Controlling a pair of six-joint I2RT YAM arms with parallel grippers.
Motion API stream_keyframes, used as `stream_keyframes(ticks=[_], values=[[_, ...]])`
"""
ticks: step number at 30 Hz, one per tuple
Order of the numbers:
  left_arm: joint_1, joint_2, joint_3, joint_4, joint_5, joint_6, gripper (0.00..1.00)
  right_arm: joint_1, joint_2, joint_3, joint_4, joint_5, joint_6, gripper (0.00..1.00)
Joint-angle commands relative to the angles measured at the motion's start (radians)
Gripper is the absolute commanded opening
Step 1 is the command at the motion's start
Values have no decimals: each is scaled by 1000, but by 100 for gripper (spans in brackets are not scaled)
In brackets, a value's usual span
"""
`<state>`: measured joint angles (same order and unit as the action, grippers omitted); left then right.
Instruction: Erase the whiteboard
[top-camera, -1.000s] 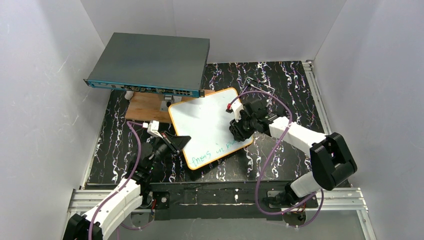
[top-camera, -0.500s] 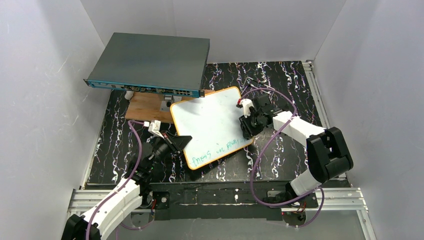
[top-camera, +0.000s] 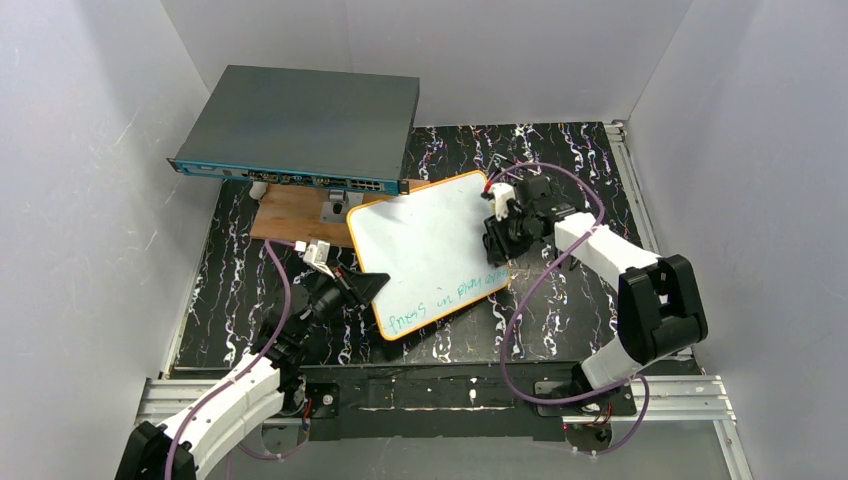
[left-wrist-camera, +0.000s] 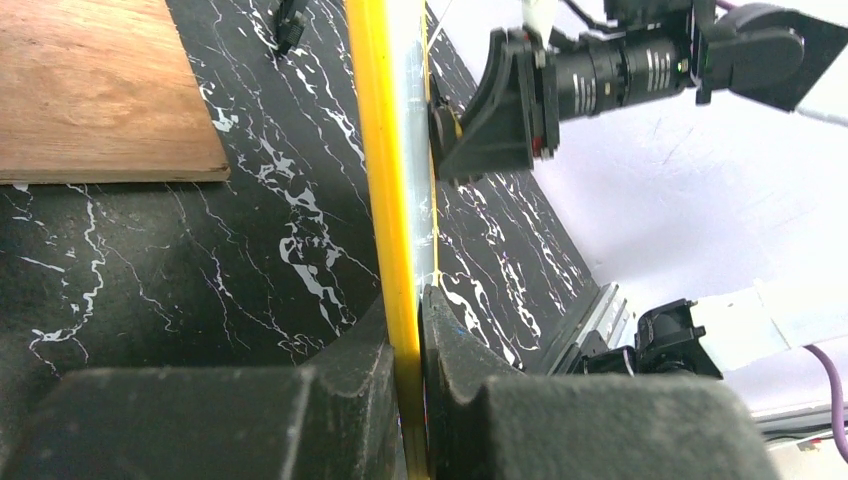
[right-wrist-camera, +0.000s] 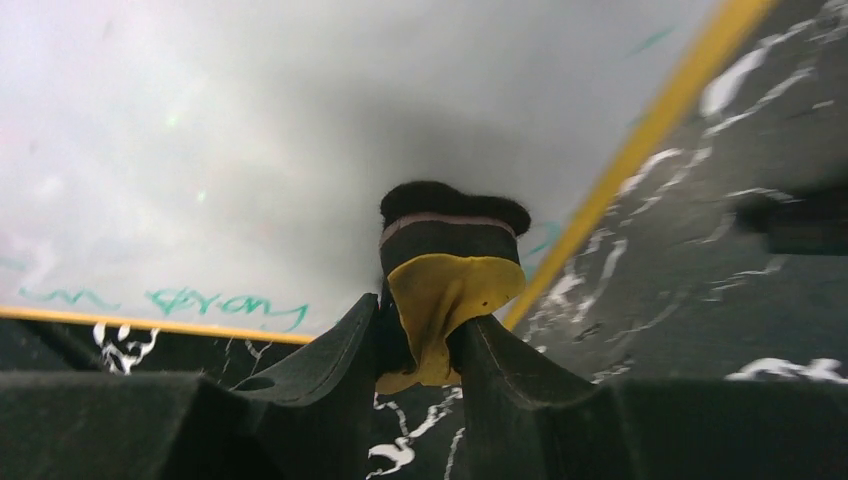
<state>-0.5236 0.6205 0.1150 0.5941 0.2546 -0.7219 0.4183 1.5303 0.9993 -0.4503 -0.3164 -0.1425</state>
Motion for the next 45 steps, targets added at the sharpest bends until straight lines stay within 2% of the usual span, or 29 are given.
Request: stream_keyframes(ticks=[1,7,13,19,21,23,30,37,40,45], values=[[-25,22,4,-113,89,139,0,-31,35,123,36,46,-3,1],[-27,13,4,-121,86,141,0,-60,122,192,-53,62,-27,1],[-29,1,2,-125,79,144,0,-67,118,105,-154,49,-83,1],[-30,-4,11,-137,81,150,0,-67,135,49,-270,-67,-77,1],[-30,-2,11,-133,84,150,0,-68,112,48,-235,-30,-73,1],[-30,6,12,-129,90,150,0,-89,101,116,-162,36,-70,1],[-32,7,11,-131,84,151,0,-119,75,209,-19,95,-59,1],[-32,4,12,-131,79,146,0,-130,108,229,-33,-53,-39,1],[-32,-9,11,-137,74,141,0,-126,99,170,-31,-127,-41,1],[-32,-13,11,-148,59,136,0,-115,-22,35,42,-144,-54,1]])
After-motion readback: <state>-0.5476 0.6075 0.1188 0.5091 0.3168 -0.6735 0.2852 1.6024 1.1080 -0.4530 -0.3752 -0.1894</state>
